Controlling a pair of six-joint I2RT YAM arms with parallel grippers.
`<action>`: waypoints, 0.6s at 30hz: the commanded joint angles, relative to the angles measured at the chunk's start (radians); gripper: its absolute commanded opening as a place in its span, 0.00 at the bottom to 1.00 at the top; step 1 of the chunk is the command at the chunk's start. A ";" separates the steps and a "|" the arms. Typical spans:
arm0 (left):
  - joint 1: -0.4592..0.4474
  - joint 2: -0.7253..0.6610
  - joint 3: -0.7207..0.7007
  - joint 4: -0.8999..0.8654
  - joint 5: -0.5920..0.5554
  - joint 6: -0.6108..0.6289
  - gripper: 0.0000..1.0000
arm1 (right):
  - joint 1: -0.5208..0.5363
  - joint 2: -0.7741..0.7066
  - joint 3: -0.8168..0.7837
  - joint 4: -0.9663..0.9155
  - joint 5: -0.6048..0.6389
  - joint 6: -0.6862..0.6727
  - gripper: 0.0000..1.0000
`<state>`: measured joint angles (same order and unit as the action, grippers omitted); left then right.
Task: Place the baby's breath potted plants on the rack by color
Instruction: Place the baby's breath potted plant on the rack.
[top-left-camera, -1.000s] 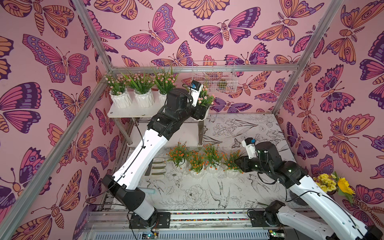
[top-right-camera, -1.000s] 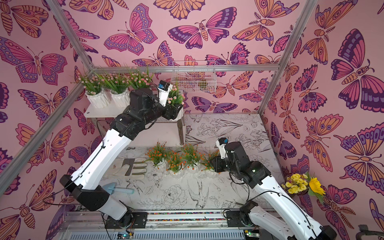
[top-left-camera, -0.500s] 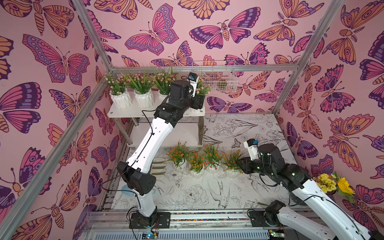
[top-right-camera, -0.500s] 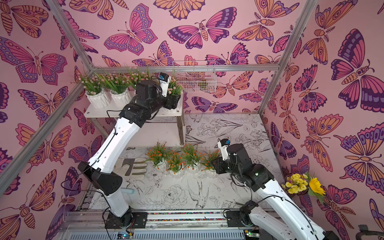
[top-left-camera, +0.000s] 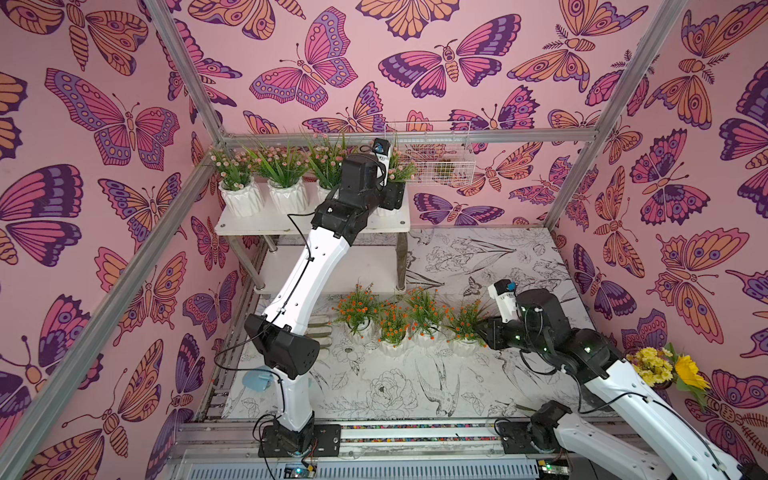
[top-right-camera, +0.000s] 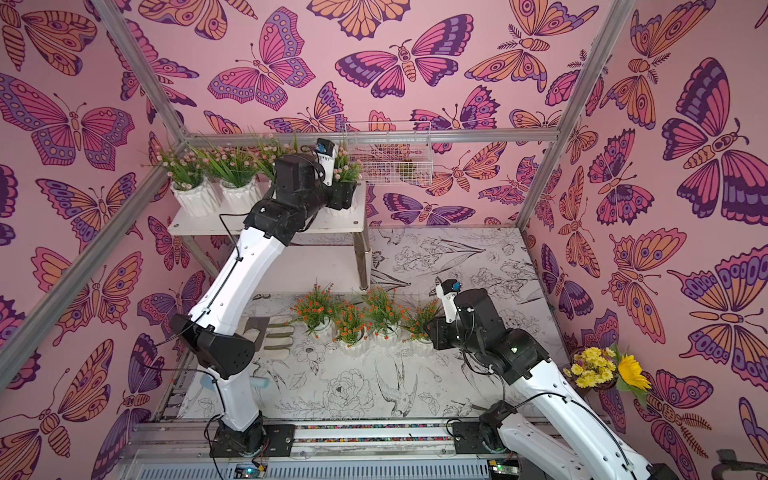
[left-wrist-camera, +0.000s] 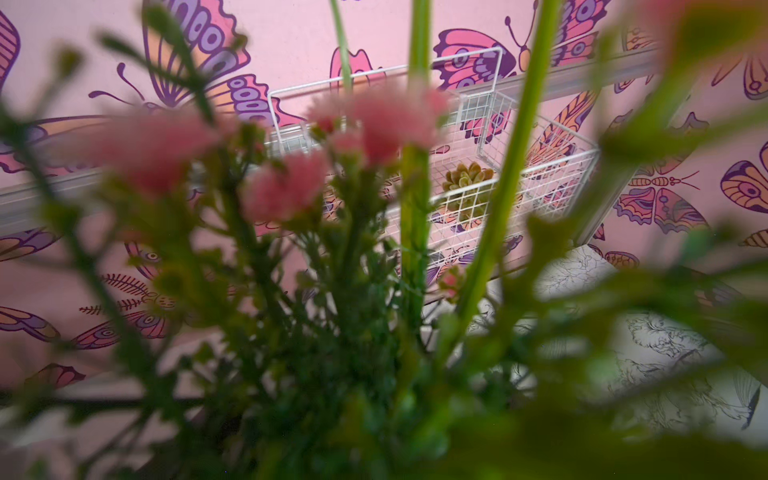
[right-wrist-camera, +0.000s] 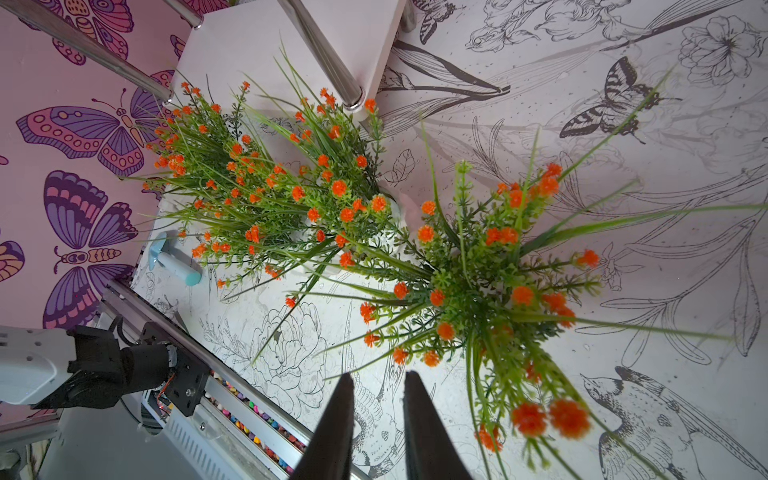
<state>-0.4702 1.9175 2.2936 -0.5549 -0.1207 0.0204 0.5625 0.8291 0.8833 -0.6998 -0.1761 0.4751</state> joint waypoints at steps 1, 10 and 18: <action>0.011 0.013 0.050 0.040 -0.039 -0.008 0.65 | -0.007 -0.014 -0.007 -0.014 0.018 0.008 0.24; 0.028 0.042 0.063 0.019 -0.047 -0.027 0.74 | -0.009 -0.014 -0.009 -0.014 0.023 0.007 0.24; 0.028 0.044 0.060 0.012 -0.047 -0.031 0.99 | -0.010 -0.018 -0.014 -0.013 0.020 0.005 0.24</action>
<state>-0.4496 1.9476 2.3280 -0.5537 -0.1577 -0.0090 0.5621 0.8238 0.8806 -0.6998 -0.1726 0.4747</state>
